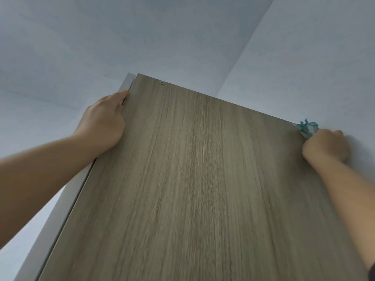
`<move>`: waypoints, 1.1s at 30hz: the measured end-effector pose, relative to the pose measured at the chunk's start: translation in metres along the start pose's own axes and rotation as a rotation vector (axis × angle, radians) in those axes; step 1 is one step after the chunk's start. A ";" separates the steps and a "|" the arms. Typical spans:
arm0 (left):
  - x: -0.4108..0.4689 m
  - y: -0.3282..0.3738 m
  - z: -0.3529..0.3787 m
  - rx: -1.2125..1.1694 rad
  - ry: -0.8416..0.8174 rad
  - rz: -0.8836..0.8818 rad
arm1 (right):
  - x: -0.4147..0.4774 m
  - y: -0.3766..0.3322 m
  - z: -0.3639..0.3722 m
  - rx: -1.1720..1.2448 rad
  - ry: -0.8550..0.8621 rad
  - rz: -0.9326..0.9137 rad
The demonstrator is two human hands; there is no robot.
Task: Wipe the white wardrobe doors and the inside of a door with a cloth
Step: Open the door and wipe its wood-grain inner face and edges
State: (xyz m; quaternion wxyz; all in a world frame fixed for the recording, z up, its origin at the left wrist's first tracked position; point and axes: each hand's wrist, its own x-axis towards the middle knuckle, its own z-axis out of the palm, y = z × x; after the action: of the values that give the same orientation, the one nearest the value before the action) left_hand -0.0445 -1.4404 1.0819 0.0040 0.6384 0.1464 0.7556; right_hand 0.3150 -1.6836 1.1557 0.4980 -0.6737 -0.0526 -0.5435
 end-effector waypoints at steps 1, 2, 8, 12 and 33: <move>0.001 -0.001 -0.001 -0.024 -0.009 -0.004 | -0.003 -0.002 -0.002 0.019 -0.018 0.035; 0.002 -0.003 -0.002 -0.049 -0.017 -0.010 | -0.006 -0.004 -0.004 0.040 -0.041 0.065; 0.007 -0.010 -0.001 -0.174 -0.052 -0.015 | -0.040 -0.026 -0.015 0.232 -0.122 0.122; 0.010 -0.016 -0.002 -0.260 -0.077 -0.019 | -0.075 -0.071 -0.022 0.313 -0.076 -0.023; 0.015 -0.044 0.002 -0.376 -0.117 0.077 | -0.241 -0.247 -0.065 0.639 -0.091 -0.816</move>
State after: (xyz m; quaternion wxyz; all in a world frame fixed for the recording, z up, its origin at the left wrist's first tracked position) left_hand -0.0532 -1.3947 1.0865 0.1028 0.6745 -0.0225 0.7307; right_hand 0.0229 -1.4944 1.1125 0.4239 -0.4354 -0.4958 -0.6204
